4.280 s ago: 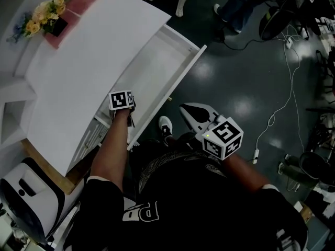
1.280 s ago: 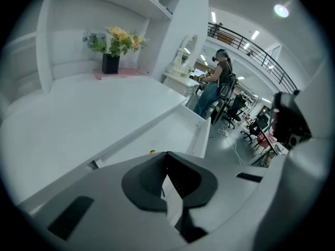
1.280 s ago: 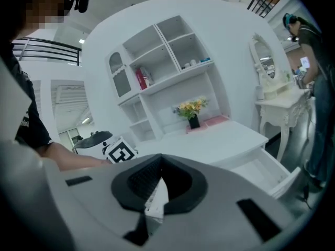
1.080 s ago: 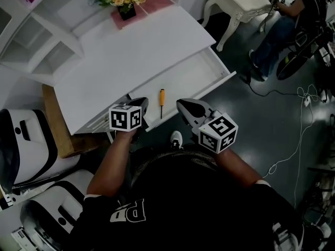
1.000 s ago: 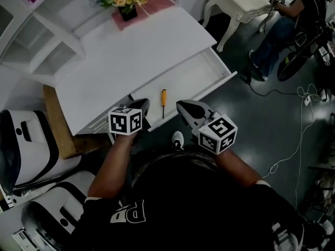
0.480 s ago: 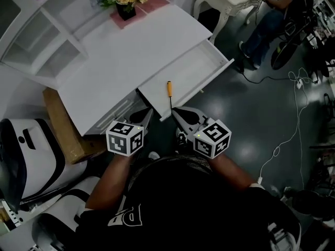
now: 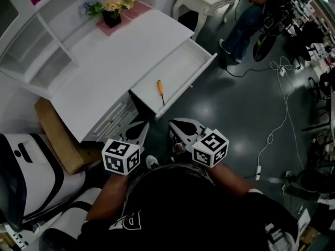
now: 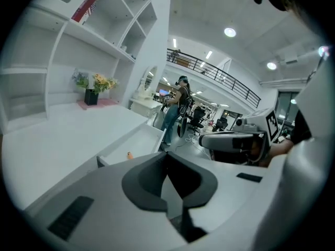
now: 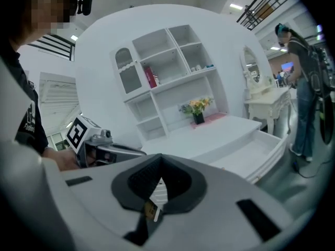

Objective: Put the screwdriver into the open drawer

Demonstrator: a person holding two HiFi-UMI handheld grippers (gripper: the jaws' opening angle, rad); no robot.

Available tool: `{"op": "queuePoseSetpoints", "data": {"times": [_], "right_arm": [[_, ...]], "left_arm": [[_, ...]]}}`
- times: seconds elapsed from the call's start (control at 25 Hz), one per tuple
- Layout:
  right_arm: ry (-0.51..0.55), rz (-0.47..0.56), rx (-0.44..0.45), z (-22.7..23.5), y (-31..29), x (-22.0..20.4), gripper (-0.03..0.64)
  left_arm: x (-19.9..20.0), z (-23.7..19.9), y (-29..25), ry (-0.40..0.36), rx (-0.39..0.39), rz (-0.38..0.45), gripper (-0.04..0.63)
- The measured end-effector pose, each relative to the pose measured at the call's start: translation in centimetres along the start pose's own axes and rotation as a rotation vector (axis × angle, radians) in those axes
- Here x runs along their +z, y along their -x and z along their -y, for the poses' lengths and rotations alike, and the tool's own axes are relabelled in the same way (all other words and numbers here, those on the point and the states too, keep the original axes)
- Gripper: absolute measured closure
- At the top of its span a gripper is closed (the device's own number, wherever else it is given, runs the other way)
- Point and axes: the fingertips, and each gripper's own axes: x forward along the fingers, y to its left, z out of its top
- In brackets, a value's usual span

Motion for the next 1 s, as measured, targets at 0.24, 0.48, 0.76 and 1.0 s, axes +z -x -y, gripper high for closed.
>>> {"op": "queuePoseSetpoints", "data": {"times": [0.24, 0.48, 0.76, 1.0], "right_arm": [[-0.02, -0.001, -0.055, -1.1, 1.5, -1.3, 0.609], [-0.015, -0.012, -0.066, -1.4, 2.3, -1.8, 0.609], [-0.001, -0.006, -0.075, -1.7, 2.3, -1.6, 0.609], [-0.008, 0.009, -0.072, -2.5, 2.5, -1.4, 0.609]], "left_arm": [[-0.4, 0.9, 1.6, -0.032, -0.026, -0.013, 0.58], [-0.5, 1.7, 2.6, -0.02, -0.016, 0.005, 0.58], [-0.4, 2.4, 3.4, -0.048, -0.019, 0.007, 0.58], [-0.5, 2.0, 4.0, -0.046, -0.015, 0.007, 0.58]]}}
